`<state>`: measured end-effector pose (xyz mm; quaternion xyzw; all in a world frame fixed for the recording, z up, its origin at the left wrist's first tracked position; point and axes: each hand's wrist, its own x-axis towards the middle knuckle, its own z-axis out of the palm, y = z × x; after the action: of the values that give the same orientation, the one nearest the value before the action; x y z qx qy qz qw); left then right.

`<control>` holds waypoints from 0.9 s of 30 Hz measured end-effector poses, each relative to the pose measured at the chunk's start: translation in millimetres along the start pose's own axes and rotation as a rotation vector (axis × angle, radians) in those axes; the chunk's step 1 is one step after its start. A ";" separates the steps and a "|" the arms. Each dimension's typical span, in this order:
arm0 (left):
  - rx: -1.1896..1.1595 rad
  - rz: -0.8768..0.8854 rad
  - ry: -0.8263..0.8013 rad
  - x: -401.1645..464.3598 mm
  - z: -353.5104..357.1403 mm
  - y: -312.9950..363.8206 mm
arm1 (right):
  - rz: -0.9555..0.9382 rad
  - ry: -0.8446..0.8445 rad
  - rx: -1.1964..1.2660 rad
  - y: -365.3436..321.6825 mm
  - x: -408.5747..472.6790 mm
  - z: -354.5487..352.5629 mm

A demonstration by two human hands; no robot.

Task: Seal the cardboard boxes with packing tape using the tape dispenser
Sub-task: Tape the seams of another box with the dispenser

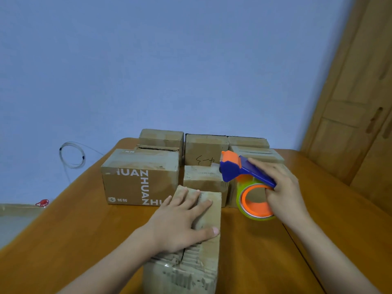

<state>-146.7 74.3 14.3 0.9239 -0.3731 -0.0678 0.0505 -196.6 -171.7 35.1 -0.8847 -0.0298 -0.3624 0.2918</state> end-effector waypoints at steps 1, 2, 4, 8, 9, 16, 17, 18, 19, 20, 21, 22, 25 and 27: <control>-0.018 -0.020 0.002 1.0 0.7 4.7 | -0.005 0.002 0.000 -0.7 0.5 0.7; -0.036 -0.040 0.004 1.7 1.5 9.6 | -0.006 0.002 0.002 -1.1 1.1 0.8; -0.064 -0.077 0.004 3.1 2.6 19.8 | 0.000 -0.005 0.017 -1.9 2.9 -1.1; 0.039 -0.103 -0.006 5.5 3.9 36.0 | -0.024 -0.014 0.067 -6.1 9.2 -5.9; 0.054 -0.102 -0.015 5.8 3.8 37.1 | -0.030 -0.018 0.070 -6.9 10.7 -6.6; -0.705 -0.087 0.418 5.4 -20.9 19.5 | -0.102 -0.041 0.057 -11.9 15.9 -10.0; -0.839 -0.091 0.509 5.4 -26.5 17.3 | -0.108 -0.040 0.056 -12.8 16.1 -10.7; -0.965 -0.113 0.566 5.5 -32.9 15.4 | -0.116 -0.035 0.056 -13.9 16.3 -11.8; -1.083 -0.146 0.593 5.4 -39.8 14.1 | -0.128 -0.026 0.054 -14.9 16.6 -13.0; -1.190 -0.171 0.584 5.2 -45.6 13.0 | -0.141 -0.019 0.049 -15.7 16.9 -14.3; -1.287 -0.170 0.551 4.9 -50.0 12.7 | -0.153 -0.013 0.044 -16.5 17.1 -15.6; -1.360 -0.152 0.510 4.7 -53.5 12.6 | -0.161 -0.007 0.039 -17.2 17.7 -16.4; -1.458 -0.079 0.395 4.6 -59.1 16.6 | -0.164 0.005 0.032 -18.1 17.9 -18.3; -1.505 -0.060 0.342 5.9 -62.6 20.7 | -0.168 0.012 0.027 -17.8 17.7 -19.2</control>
<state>-146.4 58.0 78.4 0.6482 -0.1882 -0.1610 0.7201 -200.2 -170.1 66.5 -0.8730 -0.1072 -0.3903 0.2722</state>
